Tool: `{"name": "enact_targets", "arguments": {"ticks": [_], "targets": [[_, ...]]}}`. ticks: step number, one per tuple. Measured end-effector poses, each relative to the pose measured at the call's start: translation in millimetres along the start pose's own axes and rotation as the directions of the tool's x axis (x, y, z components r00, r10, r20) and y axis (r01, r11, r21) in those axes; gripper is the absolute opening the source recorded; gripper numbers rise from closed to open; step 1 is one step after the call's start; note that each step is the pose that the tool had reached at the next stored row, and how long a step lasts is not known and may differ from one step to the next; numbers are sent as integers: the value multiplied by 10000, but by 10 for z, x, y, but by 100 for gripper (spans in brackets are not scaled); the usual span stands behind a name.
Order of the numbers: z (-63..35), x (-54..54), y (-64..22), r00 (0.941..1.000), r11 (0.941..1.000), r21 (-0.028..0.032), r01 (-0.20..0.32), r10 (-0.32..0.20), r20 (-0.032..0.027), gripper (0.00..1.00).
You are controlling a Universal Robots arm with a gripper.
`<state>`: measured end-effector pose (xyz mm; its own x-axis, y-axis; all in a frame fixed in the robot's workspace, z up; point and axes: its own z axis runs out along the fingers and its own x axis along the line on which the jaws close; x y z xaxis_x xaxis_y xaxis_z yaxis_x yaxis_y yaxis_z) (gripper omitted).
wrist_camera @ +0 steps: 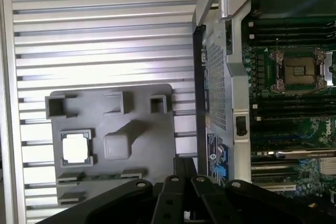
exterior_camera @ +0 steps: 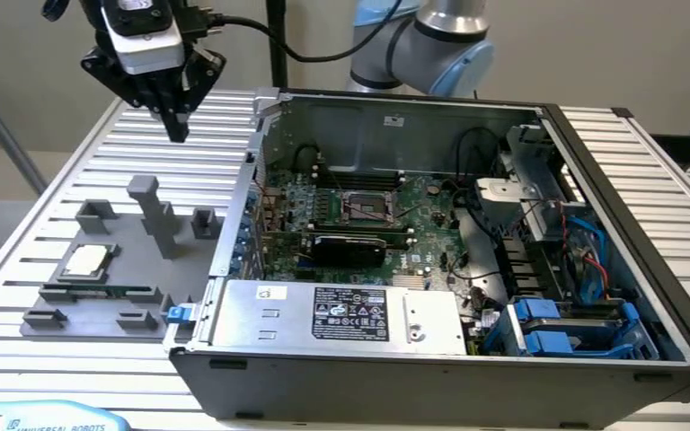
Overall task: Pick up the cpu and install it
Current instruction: 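Reach for the cpu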
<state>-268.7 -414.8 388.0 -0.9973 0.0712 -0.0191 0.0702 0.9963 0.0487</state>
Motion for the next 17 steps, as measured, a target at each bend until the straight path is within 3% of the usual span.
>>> {"name": "enact_targets", "arguments": {"ticks": [17], "targets": [[92, 765, -187, 10000, 10000, 0, 1, -1, 0, 11]]}}
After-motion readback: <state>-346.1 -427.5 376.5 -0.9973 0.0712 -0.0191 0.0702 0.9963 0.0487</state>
